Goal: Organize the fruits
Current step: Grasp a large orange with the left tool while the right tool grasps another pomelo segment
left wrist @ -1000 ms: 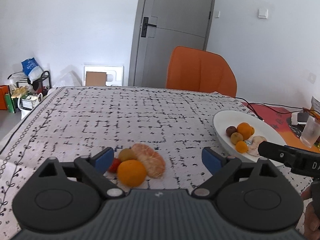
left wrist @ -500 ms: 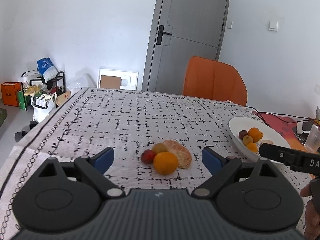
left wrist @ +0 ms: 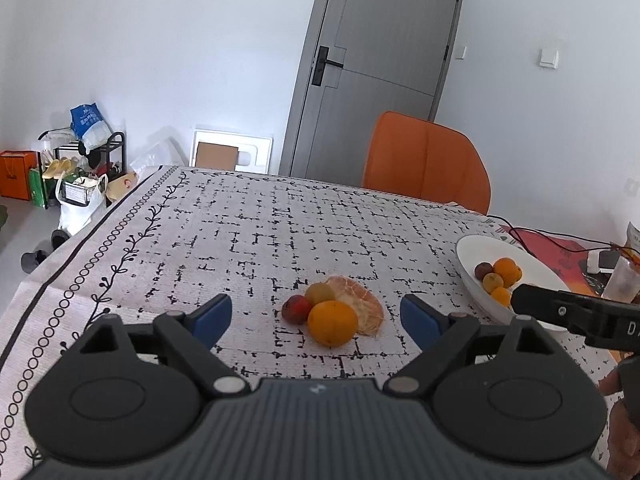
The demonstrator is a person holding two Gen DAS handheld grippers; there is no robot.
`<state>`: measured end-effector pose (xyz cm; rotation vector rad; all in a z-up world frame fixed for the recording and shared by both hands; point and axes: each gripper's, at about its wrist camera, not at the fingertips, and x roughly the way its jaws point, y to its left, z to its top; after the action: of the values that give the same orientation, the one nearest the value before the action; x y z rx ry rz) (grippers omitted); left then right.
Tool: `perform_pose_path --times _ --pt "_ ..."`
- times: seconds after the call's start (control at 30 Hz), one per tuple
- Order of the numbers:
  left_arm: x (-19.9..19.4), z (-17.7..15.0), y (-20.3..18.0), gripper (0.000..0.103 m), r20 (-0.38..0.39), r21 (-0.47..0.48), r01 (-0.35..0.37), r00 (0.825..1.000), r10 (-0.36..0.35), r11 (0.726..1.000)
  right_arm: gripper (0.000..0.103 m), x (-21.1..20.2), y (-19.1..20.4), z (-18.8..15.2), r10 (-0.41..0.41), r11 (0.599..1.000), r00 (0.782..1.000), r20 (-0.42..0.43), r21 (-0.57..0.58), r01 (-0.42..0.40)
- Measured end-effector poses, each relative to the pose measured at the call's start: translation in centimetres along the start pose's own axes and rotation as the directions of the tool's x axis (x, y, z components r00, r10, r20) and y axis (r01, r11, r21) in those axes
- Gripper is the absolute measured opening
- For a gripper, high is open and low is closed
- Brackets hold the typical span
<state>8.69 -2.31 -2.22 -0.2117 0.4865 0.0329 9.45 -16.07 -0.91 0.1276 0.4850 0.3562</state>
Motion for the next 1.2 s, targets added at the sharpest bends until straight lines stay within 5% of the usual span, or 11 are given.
perform_pose_path --times 0.2,0.43,0.63,0.87,0.97,1.03,1.2 --pt "0.8 -0.1 0.0 0.072 -0.032 0.000 0.019 0.999 -0.019 1.000 0.080 1.1 0.3 -0.1 0.023 0.999 0.999 -0.035 -0.022 -0.024" --pt "2.4 -0.3 -0.3 0.057 -0.069 -0.007 0.043 0.997 -0.044 0.999 0.075 2.1 0.5 -0.1 0.038 0.999 0.997 -0.060 -0.030 -0.040" --pt "3.6 -0.3 -0.5 0.055 -0.087 -0.013 0.044 0.995 -0.045 0.999 0.069 3.0 0.4 0.0 0.039 0.998 0.996 -0.079 -0.039 -0.042" --pt "5.5 -0.7 -0.8 0.053 -0.124 -0.021 0.035 0.992 -0.038 0.999 0.069 3.8 0.3 -0.1 0.036 0.998 0.994 -0.100 -0.047 -0.041" --pt "6.2 -0.9 -0.6 0.048 -0.137 -0.029 0.028 0.990 -0.032 0.999 0.069 4.3 0.3 -0.1 0.036 0.998 0.993 -0.110 -0.049 -0.042" --pt "6.5 -1.0 -0.3 0.037 -0.136 -0.039 0.034 0.990 -0.039 0.999 0.069 4.7 0.3 -0.1 0.038 0.998 0.993 -0.115 -0.050 -0.044" --pt "6.0 -0.9 0.2 0.036 -0.127 -0.022 0.035 0.991 -0.038 0.999 0.069 5.7 1.1 0.0 0.053 0.996 0.990 -0.129 -0.070 -0.062"
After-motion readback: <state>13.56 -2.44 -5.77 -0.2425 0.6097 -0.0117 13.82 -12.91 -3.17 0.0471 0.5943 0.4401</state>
